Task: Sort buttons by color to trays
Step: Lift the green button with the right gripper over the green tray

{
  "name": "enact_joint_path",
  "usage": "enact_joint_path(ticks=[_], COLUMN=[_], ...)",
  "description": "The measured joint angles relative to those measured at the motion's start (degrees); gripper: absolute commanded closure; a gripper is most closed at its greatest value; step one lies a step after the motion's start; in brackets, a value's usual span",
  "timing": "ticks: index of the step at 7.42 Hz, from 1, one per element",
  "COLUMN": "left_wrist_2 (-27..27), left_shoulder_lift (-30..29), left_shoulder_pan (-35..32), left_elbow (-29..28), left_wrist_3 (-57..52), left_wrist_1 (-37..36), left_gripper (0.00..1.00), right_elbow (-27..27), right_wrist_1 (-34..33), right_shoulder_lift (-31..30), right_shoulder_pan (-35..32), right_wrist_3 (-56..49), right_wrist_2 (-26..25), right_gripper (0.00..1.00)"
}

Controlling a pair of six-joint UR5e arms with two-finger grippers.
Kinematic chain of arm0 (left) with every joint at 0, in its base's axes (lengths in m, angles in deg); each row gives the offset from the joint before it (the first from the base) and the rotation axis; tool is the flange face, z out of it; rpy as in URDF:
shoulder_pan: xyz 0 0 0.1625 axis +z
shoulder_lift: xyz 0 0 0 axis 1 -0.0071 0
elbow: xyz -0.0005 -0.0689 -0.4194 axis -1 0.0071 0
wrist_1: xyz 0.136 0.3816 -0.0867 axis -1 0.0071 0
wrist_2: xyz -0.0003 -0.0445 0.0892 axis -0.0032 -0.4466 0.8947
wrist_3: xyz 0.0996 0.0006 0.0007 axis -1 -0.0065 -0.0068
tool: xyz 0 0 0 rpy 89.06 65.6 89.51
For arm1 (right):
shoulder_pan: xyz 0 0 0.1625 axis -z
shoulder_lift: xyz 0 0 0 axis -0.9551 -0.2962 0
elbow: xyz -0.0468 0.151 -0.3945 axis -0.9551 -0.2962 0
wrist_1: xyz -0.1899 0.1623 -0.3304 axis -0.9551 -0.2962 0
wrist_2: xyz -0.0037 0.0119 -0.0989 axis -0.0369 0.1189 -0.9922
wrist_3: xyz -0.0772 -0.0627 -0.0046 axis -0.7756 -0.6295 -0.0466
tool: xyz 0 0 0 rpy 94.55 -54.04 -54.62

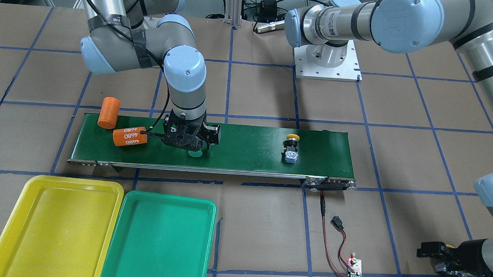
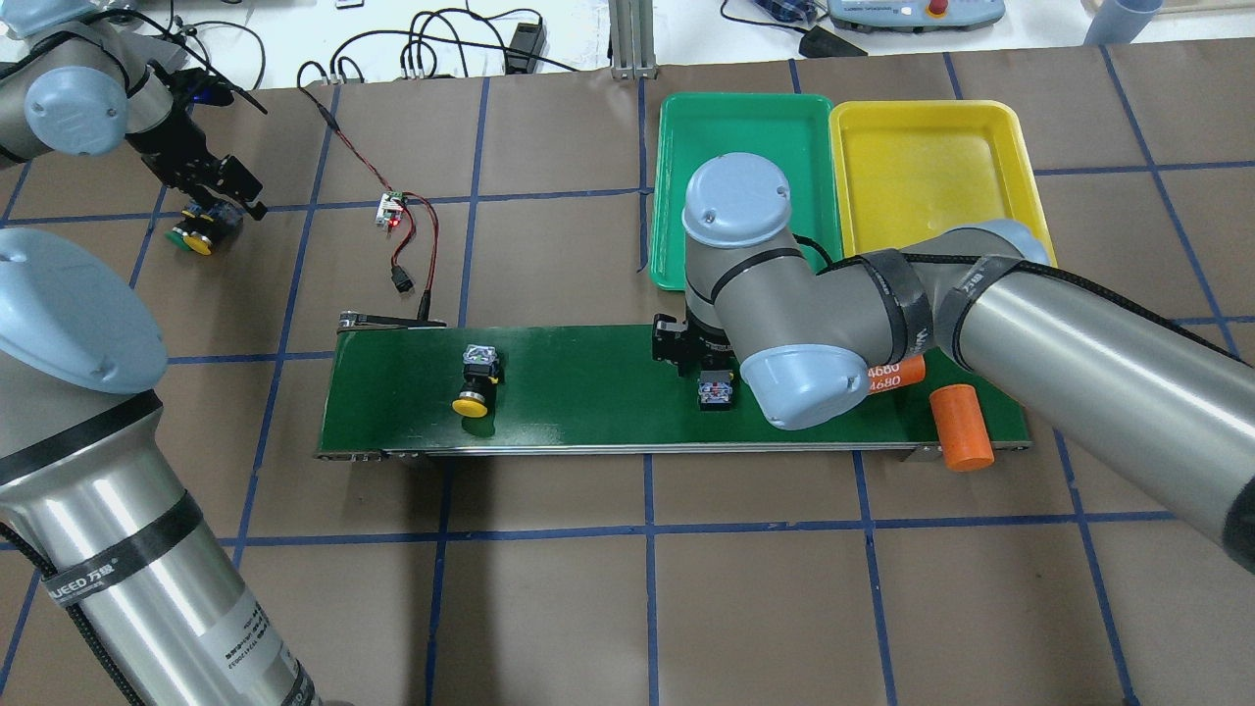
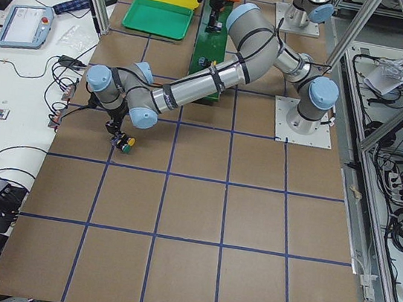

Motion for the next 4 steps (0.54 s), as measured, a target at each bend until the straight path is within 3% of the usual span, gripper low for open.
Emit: enact_joint_path(ticks=[4], left_wrist_2=[-0.89], left_shoulder_lift=[-0.98], left_shoulder_pan=[-0.41], left_elbow=[-0.45], left_wrist_3=[0.03], left_wrist_1=[0.56], left_gripper=[0.0], right_elbow=[-1.19], right_wrist_1=[3.41], right_shoulder_lift=[-0.41], right_shoulder_pan=[0.34], right_wrist_3=[0.03], right_wrist_2=[-0.42], right_gripper=[1.0])
